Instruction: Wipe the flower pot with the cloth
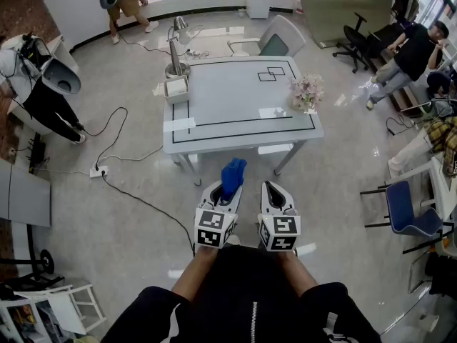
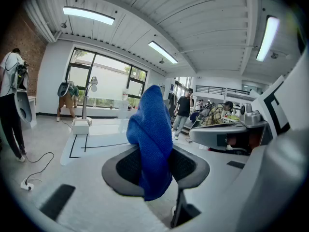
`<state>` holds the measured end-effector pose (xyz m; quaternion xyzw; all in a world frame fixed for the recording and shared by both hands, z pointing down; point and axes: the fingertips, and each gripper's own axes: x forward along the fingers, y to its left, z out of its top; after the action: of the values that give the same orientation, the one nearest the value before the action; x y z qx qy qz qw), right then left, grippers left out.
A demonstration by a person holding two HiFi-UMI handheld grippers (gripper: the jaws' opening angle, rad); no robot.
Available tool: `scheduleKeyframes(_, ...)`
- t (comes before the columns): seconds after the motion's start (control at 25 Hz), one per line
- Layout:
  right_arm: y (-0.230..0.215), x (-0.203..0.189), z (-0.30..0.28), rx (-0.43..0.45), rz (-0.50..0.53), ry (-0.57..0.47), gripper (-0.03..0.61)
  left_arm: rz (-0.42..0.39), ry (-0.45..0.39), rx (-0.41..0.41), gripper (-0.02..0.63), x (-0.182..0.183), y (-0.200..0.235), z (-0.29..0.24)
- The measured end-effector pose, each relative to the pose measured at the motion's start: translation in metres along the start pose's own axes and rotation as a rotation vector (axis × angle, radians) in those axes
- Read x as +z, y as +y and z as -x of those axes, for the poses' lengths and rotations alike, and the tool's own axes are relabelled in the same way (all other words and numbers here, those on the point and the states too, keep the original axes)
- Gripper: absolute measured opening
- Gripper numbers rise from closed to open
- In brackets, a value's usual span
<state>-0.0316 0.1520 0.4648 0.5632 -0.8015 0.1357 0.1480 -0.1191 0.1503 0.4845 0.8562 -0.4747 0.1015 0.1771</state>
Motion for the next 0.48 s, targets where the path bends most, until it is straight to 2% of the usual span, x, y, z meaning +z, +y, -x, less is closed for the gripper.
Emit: scheduleKeyframes(0.48, -0.0027, 0.0062, 0.0028, 0.013, -0.033, -0.028, 0.008, -0.008, -0.006, -0.003, 0.141, 0.0057, -0.0027, -0.0019)
